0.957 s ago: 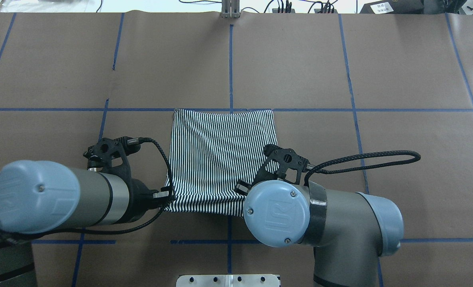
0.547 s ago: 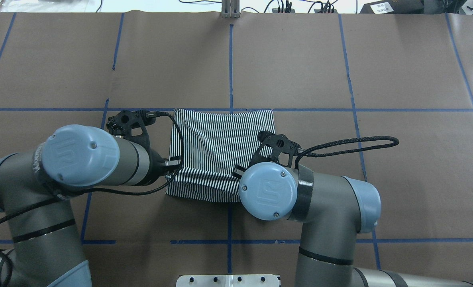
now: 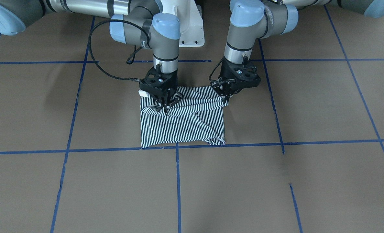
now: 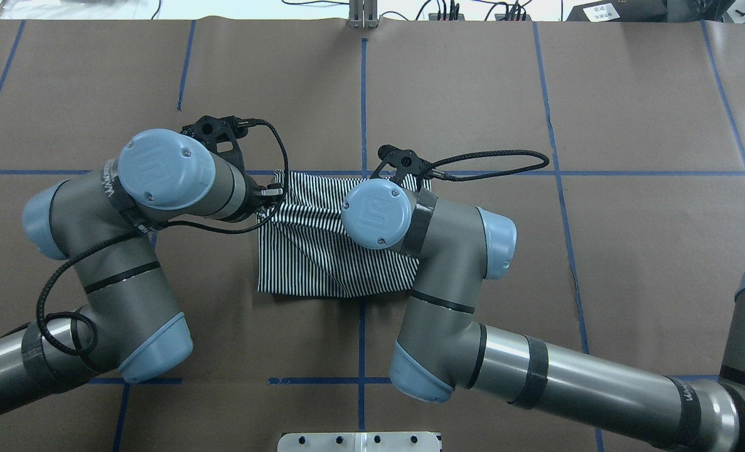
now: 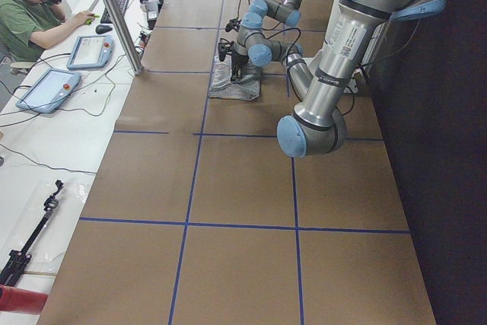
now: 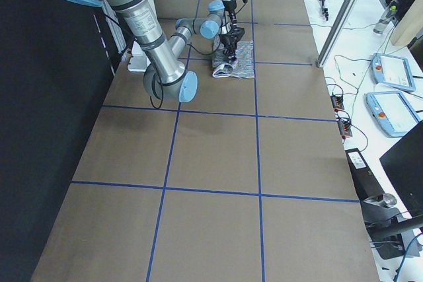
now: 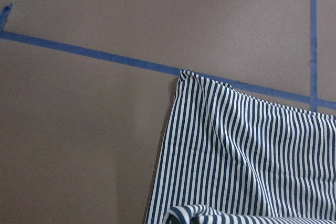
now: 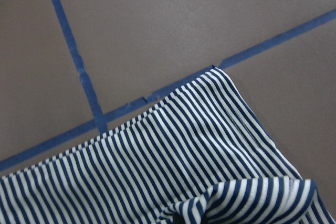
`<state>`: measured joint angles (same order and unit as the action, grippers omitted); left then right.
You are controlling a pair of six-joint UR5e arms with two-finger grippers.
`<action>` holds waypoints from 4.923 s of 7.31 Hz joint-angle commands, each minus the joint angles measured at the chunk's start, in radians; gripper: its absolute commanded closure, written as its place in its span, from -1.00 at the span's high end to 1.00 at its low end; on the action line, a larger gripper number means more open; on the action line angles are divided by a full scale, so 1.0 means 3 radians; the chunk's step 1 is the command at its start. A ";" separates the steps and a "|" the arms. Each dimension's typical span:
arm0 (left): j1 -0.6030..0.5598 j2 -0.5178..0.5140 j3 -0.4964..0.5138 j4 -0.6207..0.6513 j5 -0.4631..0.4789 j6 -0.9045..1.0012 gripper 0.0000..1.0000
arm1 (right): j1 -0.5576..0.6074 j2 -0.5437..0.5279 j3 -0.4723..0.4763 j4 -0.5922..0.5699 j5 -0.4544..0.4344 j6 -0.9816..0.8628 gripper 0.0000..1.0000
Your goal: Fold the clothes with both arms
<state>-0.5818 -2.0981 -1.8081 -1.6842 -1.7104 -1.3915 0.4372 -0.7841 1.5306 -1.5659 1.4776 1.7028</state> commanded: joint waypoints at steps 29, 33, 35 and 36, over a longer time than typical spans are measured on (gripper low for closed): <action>-0.0535 0.0075 0.0469 -0.0517 -0.0358 0.1120 1.00 | 0.0269 0.0537 -0.1036 0.0126 -0.0160 -0.2137 1.00; -0.0541 0.0075 0.0449 -0.0517 -0.0358 0.1115 1.00 | 0.0781 0.0717 -0.1691 0.0556 0.0054 -0.2510 1.00; -0.0536 0.0075 0.0443 -0.0517 -0.0358 0.1110 1.00 | 0.0782 0.0707 -0.1509 0.0541 0.0197 -0.2511 1.00; -0.0535 0.0075 0.0443 -0.0517 -0.0358 0.1110 1.00 | 0.0711 0.0671 -0.1391 0.0536 0.0254 -0.2501 1.00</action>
<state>-0.7431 -2.0755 -1.6745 -1.8392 -1.8178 -1.0582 0.6653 -0.5734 1.0708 -1.4027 1.5280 0.9507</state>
